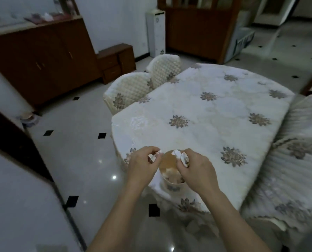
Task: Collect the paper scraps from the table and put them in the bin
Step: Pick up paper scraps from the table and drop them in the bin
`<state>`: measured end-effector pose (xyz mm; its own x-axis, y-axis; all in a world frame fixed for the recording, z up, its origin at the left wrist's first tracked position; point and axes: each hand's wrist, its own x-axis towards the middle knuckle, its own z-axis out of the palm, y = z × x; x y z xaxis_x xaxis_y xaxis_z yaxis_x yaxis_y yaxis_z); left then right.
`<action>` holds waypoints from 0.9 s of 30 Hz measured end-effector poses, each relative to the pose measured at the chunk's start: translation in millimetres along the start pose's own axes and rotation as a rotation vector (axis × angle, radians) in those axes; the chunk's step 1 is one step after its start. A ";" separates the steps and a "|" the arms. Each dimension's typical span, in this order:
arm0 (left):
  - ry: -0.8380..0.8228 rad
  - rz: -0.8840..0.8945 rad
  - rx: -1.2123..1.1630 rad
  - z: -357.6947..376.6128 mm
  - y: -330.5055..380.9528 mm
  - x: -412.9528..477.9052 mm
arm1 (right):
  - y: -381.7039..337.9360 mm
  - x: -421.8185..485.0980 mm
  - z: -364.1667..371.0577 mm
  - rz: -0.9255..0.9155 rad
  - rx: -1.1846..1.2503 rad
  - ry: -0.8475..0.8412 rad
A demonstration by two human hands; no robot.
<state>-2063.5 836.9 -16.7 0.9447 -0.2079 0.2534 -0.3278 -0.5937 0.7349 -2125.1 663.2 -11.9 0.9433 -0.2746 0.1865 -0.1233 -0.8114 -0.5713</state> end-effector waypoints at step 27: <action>-0.285 0.283 0.458 32.8 -39.5 54.5 | 12.6 35.7 23.7 0.048 -0.335 -0.043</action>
<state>-1999.1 823.6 -52.5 0.8034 -0.5693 0.1745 -0.5939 -0.7456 0.3022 -2085.7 655.5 -31.4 0.9452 -0.3004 0.1281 -0.2554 -0.9244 -0.2834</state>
